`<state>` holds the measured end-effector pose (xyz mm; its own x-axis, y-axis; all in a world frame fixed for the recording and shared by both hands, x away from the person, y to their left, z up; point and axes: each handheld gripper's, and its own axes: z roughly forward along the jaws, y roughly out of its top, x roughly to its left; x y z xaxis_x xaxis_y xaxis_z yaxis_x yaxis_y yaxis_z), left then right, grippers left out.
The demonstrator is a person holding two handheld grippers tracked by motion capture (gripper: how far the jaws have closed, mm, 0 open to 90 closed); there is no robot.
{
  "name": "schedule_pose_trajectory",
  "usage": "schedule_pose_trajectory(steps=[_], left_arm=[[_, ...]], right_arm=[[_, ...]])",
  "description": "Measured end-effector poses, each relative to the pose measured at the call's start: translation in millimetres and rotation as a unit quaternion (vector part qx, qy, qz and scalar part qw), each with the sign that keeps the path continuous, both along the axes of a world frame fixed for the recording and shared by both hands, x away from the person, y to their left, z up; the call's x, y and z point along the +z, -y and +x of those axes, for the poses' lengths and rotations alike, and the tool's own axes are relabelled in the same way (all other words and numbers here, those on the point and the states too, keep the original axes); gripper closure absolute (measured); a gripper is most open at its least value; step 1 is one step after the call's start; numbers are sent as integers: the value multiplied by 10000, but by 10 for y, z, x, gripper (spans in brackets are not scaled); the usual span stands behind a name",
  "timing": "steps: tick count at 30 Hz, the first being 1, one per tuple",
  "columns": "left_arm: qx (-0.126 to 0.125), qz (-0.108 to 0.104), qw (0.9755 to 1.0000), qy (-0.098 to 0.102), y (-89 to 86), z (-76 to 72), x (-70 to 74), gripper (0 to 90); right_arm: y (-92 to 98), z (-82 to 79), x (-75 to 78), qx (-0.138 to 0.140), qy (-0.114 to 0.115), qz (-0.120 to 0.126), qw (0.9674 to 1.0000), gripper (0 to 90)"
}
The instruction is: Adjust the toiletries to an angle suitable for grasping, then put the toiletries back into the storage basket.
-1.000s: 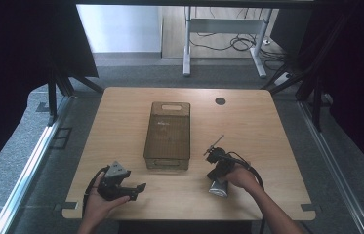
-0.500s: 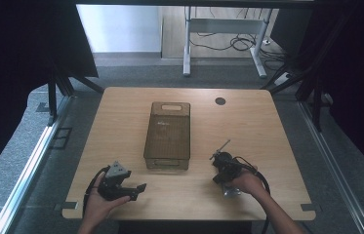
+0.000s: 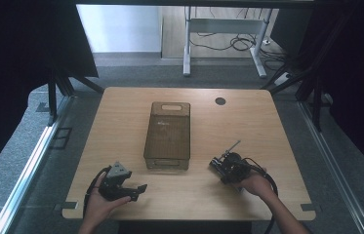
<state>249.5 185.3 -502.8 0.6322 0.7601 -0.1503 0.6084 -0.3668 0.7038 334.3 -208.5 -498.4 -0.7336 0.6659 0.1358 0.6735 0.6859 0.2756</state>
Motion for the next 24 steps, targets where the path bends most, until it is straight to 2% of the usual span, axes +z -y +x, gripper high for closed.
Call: schedule_pose_trajectory(steps=[4, 9, 10, 11, 12, 13, 14, 15, 18, 24], left_arm=[[14, -1, 10000, 3, -7, -3, 4, 212], [10, 9, 10000, 11, -13, -1, 3, 212], [19, 6, 10000, 7, -15, -2, 3, 212], [19, 6, 10000, 7, -15, -2, 3, 212], [18, 8, 10000, 5, -15, -3, 3, 212], [7, 5, 10000, 6, -11, -4, 3, 212], [7, 5, 10000, 6, -11, -4, 3, 212], [6, 13, 10000, 1, -8, -5, 5, 212], [-9, 2, 10000, 4, -3, 0, 2, 212], [-11, 18, 10000, -1, -12, -4, 3, 212]], right_arm=[[-6, -7, 24, -8, 18, 29, 10000, 891], [-23, -10, 76, 40, 95, 106, 9999, 842], [-36, -12, 121, 40, 232, 145, 9996, 715], [-36, -12, 121, 40, 232, 145, 9996, 715], [-40, -11, 141, 19, 285, 172, 9994, 668], [-55, -14, 204, -66, 513, 213, 9984, 575], [-55, -14, 204, -66, 513, 213, 9984, 575], [-64, -10, 261, -93, 663, 202, 9976, 525], [-54, 13, 331, -184, 742, 230, 9968, 492], [8, 96, 350, -360, 773, 169, 9962, 444]])
